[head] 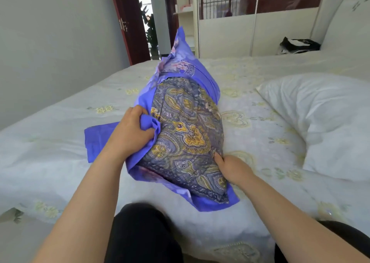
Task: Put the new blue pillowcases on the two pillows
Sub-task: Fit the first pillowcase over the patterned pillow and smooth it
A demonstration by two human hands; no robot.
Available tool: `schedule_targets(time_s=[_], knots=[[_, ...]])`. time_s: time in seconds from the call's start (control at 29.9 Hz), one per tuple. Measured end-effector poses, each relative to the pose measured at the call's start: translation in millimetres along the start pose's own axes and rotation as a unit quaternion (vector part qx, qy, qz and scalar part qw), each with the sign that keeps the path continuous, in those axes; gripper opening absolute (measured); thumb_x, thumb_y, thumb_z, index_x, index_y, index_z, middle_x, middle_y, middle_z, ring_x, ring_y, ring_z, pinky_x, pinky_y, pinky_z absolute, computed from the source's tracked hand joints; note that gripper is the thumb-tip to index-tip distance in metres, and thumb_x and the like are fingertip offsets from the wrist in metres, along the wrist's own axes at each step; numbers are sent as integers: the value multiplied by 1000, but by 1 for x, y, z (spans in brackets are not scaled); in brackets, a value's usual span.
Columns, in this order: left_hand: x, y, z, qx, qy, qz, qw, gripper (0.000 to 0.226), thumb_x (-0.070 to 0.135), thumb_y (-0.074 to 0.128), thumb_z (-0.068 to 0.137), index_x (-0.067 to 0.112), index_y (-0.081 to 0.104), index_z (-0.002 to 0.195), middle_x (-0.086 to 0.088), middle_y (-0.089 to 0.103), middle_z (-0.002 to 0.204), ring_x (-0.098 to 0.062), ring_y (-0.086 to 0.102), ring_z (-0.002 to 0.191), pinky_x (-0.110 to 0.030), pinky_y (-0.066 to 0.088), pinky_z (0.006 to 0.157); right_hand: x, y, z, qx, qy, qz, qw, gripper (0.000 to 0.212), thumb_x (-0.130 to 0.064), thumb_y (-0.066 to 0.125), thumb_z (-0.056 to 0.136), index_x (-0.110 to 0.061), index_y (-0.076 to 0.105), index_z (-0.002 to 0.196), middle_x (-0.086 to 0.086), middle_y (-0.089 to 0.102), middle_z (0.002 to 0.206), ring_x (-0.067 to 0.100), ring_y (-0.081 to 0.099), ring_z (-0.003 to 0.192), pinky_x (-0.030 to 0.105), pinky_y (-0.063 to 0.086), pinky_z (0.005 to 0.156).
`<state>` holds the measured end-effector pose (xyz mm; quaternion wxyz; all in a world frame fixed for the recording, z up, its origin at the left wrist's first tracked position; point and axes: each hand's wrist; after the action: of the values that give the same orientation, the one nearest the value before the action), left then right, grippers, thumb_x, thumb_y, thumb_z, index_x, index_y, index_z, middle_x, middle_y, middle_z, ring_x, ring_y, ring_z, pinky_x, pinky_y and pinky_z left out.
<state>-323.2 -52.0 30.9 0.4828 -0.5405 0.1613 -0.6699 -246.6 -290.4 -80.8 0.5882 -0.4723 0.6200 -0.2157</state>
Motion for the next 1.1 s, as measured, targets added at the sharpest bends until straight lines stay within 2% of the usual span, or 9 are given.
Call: schedule_targets(time_s=[0.1,0.23,0.4,0.5,0.6,0.7,0.87,1.0,1.1], knots=[[5,1,-4,-6,14,9,1000,24,6,61,78,14,50,97,0,47,105,-20,50,88,-26,33,72,-11,9,-1,37,-30,-46,998,58,-39,16,103,-2,61,103,16,62,92,32,62,94,35,49,80],[11,1,-1,-10,24,38,999,14,7,60,78,10,51,89,-2,46,97,-23,48,84,-29,33,69,-9,15,11,-6,8,120,993,44,-36,31,100,-5,55,119,16,62,113,31,58,102,38,47,92],[19,3,0,42,32,-31,998,16,-1,58,76,10,46,73,2,47,80,-11,45,68,-15,35,59,-10,17,12,-69,105,627,768,41,-42,67,83,-10,67,109,13,73,97,30,67,95,47,51,92],[20,9,-1,92,64,-88,990,31,-9,54,76,17,41,68,8,45,76,3,44,65,-8,34,60,-7,-19,1,50,38,682,728,32,-24,70,82,-3,69,106,18,72,93,33,70,87,48,55,84],[13,28,-7,104,75,-125,984,44,-15,52,76,25,37,66,9,42,77,6,44,67,-8,34,63,3,-66,-18,245,-65,575,778,17,-20,72,79,-13,71,94,8,73,87,24,70,80,37,56,76],[-12,75,-32,11,89,-79,993,34,-3,52,73,29,42,67,8,40,76,-12,45,72,-15,33,66,11,-84,-40,294,-124,438,840,9,-24,73,80,-18,68,86,-3,71,81,14,66,74,22,51,68],[-38,101,-49,-63,-37,-64,995,11,10,63,80,15,54,82,-7,59,82,-25,59,78,-36,46,72,30,-89,-57,265,-40,97,958,64,-73,54,73,-19,63,106,7,68,104,27,63,97,35,50,81],[1,69,-46,-151,-18,20,988,63,24,56,86,31,25,140,-1,61,105,-22,61,95,-33,44,75,42,-98,-74,265,59,-34,962,87,-72,53,76,-20,30,141,15,42,137,34,44,124,42,39,92],[17,56,-39,-238,21,189,952,84,17,45,86,50,-6,144,-11,54,117,-30,55,101,-34,47,84,35,-95,-83,320,22,-171,932,76,-57,57,83,-34,23,146,9,16,153,34,21,136,47,25,106]])
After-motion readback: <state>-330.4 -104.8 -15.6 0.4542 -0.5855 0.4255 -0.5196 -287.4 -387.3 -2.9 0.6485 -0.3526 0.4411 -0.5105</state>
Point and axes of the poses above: each hand's wrist, its own z-axis towards the middle knuckle, its own y-axis out of the palm, x = y × z
